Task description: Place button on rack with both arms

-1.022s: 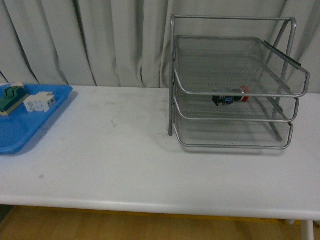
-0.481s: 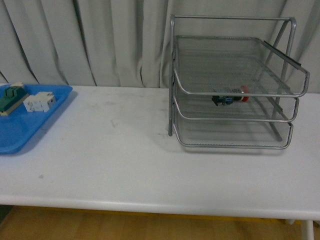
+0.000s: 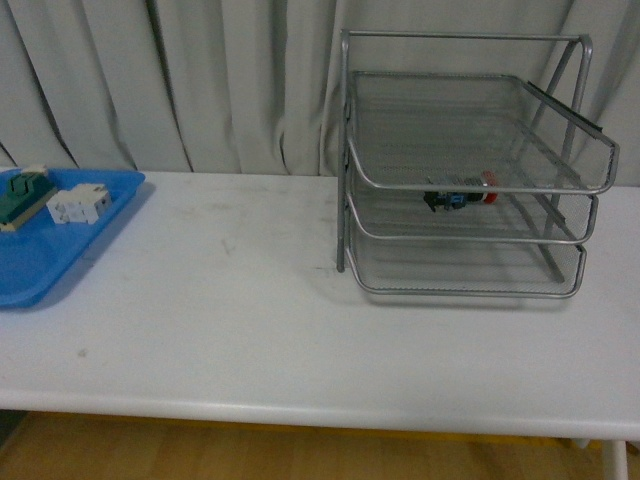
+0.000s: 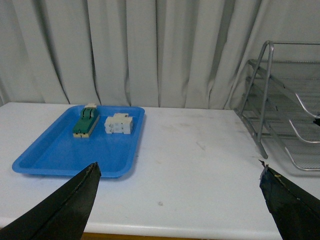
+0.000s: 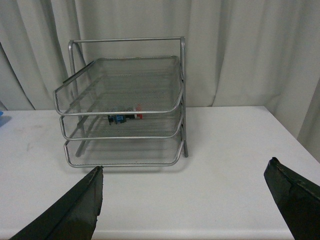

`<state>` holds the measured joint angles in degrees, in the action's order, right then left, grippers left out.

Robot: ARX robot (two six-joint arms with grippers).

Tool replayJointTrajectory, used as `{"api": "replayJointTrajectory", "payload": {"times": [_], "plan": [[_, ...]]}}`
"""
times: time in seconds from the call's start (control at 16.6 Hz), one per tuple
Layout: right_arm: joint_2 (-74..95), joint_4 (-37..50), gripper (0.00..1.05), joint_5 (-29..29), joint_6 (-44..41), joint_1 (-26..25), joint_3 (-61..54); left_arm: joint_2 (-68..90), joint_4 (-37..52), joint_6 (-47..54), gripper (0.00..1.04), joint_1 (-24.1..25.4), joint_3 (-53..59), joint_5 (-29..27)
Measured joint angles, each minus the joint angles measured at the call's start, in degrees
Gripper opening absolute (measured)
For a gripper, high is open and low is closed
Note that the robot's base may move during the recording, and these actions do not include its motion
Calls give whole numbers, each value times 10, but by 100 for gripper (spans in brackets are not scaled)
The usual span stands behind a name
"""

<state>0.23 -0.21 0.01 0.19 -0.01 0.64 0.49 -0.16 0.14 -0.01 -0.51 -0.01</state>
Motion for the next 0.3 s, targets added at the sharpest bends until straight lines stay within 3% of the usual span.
{"api": "replayJointTrajectory", "payload": {"times": [0.3], "plan": [[0,0,98,0,0,0,0,0,0,0,98,0,0,0]]}}
